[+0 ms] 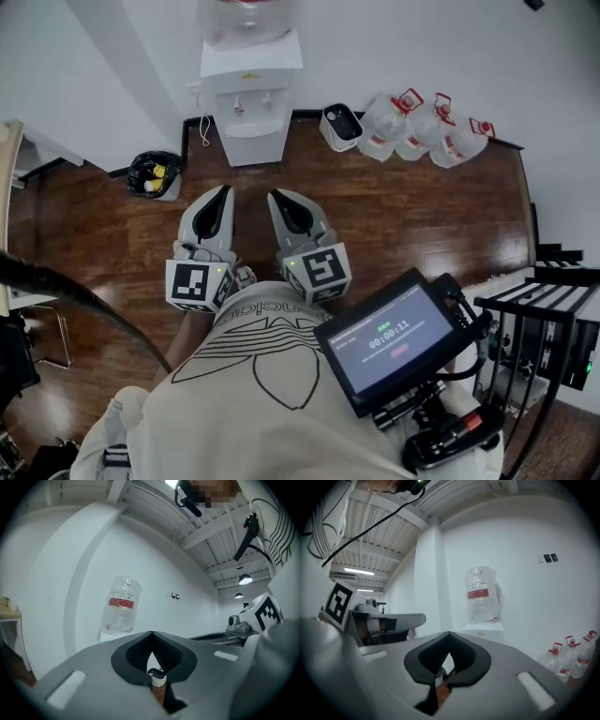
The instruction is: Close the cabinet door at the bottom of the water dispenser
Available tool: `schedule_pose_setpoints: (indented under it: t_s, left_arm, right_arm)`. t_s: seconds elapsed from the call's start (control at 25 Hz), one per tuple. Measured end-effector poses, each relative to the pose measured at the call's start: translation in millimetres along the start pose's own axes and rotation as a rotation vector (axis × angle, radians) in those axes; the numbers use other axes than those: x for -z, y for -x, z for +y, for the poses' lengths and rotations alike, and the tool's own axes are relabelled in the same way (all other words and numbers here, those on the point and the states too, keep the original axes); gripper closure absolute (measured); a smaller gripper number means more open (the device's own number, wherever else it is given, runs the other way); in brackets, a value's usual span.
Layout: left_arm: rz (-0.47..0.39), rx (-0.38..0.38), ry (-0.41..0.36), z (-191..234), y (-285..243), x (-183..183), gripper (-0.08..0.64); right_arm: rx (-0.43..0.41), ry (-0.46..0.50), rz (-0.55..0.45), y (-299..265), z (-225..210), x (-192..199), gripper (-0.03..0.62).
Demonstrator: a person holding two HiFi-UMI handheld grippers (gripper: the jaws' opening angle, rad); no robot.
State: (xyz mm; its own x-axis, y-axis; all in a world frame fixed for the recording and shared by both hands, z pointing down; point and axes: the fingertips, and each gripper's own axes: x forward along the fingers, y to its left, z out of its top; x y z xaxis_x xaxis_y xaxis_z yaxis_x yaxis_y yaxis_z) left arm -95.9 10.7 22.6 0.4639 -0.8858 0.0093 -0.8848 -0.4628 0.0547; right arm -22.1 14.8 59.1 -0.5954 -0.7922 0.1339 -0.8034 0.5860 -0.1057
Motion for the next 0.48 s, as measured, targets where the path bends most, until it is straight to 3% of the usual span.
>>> schedule_pose_setpoints:
  t_s: [0.48]
  left_arm:
    - [-0.012, 0.054, 0.008, -16.3, -3.6, -9.4, 0.541]
  right_arm:
    - [-0.013, 0.015, -0.014, 2.5, 3.4, -9.9, 0.591]
